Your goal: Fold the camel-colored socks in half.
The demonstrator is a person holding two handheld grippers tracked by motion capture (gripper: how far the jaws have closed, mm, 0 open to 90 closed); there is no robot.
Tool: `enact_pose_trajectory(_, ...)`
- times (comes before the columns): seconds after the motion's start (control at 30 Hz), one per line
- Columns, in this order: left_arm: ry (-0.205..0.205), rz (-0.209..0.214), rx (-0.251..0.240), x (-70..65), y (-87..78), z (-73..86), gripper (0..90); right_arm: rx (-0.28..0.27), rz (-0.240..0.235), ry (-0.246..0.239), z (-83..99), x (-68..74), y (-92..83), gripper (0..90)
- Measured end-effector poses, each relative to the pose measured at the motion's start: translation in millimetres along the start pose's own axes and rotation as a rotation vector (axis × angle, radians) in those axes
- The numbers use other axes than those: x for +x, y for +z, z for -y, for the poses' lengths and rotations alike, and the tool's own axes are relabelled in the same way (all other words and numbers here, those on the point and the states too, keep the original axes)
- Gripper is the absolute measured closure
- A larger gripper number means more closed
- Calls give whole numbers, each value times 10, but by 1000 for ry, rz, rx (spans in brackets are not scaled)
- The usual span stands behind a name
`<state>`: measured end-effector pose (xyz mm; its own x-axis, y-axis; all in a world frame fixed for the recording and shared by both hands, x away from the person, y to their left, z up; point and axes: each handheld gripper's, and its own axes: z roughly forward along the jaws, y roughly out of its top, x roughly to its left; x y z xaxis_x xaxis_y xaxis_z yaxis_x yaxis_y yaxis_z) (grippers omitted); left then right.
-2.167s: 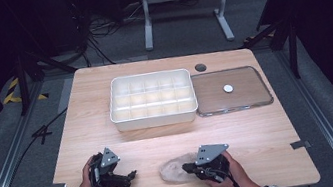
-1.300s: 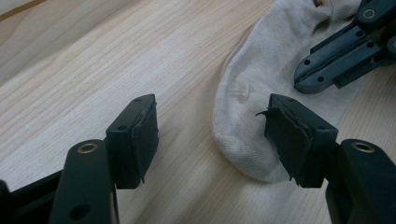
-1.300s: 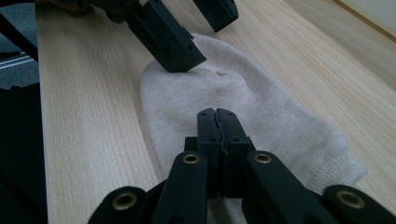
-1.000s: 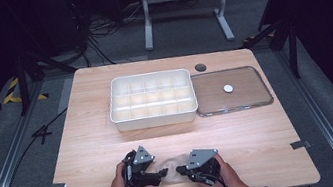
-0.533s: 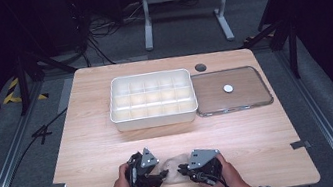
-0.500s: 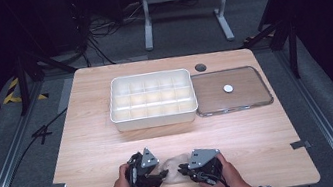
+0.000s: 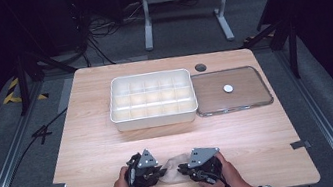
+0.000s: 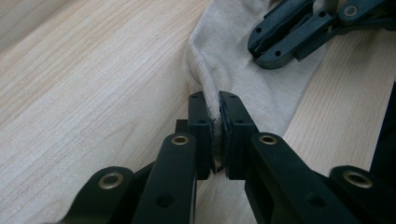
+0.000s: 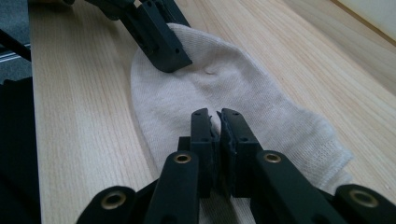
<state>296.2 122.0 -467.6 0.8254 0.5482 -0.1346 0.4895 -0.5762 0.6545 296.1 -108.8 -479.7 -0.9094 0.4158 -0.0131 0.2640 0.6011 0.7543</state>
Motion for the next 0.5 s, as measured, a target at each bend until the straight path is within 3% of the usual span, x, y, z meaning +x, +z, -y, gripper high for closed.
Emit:
enact_pose_trajectory(0.2,-19,25,-83,-6,-100,-42,850,2,2,3,-25,-3,26,844)
enact_pose_trajectory(0.23,-3,33,-102,-9,-129,-55,850,2,4,4,-33,-1,38,845)
enact_pose_trajectory(0.5,2,53,-149,-18,-197,-89,851,6,4,19,-130,-11,143,845)
